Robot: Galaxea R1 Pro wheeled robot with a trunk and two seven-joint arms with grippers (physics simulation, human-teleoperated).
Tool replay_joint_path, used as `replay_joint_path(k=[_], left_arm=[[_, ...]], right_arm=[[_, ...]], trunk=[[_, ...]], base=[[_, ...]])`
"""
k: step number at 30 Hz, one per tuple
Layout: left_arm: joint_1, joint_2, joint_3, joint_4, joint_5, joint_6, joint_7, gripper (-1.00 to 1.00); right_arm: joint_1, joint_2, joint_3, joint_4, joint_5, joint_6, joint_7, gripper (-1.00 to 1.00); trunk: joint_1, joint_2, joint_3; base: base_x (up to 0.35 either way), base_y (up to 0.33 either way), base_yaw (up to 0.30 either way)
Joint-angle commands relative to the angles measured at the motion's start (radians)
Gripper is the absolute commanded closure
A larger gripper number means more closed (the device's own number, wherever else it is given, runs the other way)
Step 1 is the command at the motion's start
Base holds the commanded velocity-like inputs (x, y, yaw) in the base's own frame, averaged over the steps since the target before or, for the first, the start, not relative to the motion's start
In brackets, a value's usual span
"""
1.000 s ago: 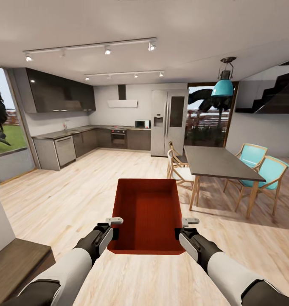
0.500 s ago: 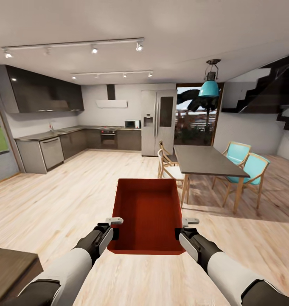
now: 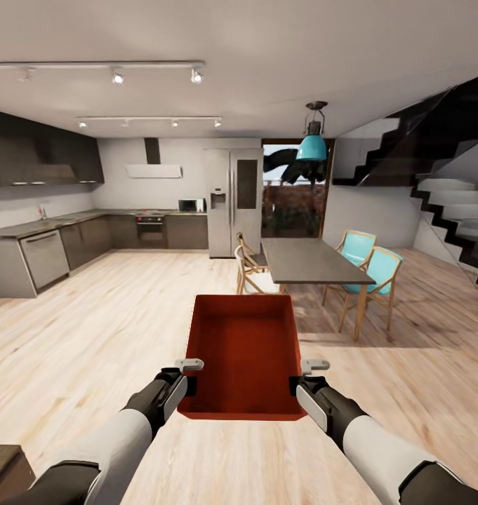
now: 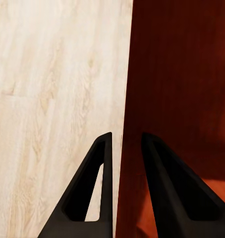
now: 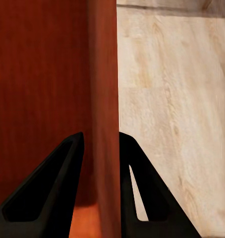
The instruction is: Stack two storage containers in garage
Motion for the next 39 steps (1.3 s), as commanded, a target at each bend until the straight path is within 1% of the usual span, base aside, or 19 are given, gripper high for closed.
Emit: replay_joint_path(k=[1, 22, 30, 39], left_arm=[[0.001, 0.001, -0.007, -0.002, -0.031, 0.013, 0.025, 1.0], [0.001, 0.0, -0.006, -0.002, -0.031, 0.013, 0.025, 1.0], [0.001, 0.001, -0.006, -0.002, -0.031, 0.013, 0.025, 1.0], [0.001, 0.0, -0.006, -0.002, -0.031, 0.013, 0.024, 1.0]], right_arm=[[-0.002, -0.001, -0.006, -0.001, 0.017, 0.008, -0.01, 1.0], [-0.002, -0.001, -0.007, -0.001, 0.016, 0.008, -0.011, 1.0], [-0.002, -0.001, -0.007, -0.001, 0.017, 0.008, -0.011, 1.0], [-0.002, -0.001, -0.009, -0.001, 0.016, 0.004, -0.011, 1.0]], trunk=[[0.0, -0.002, -0.002], [0.0, -0.002, -0.002], [0.0, -0.002, -0.002], [0.0, -0.002, -0.002]], base=[[0.0, 0.0, -0.264], [0.0, 0.0, -0.263], [0.0, 0.0, -0.089], [0.0, 0.0, -0.225]])
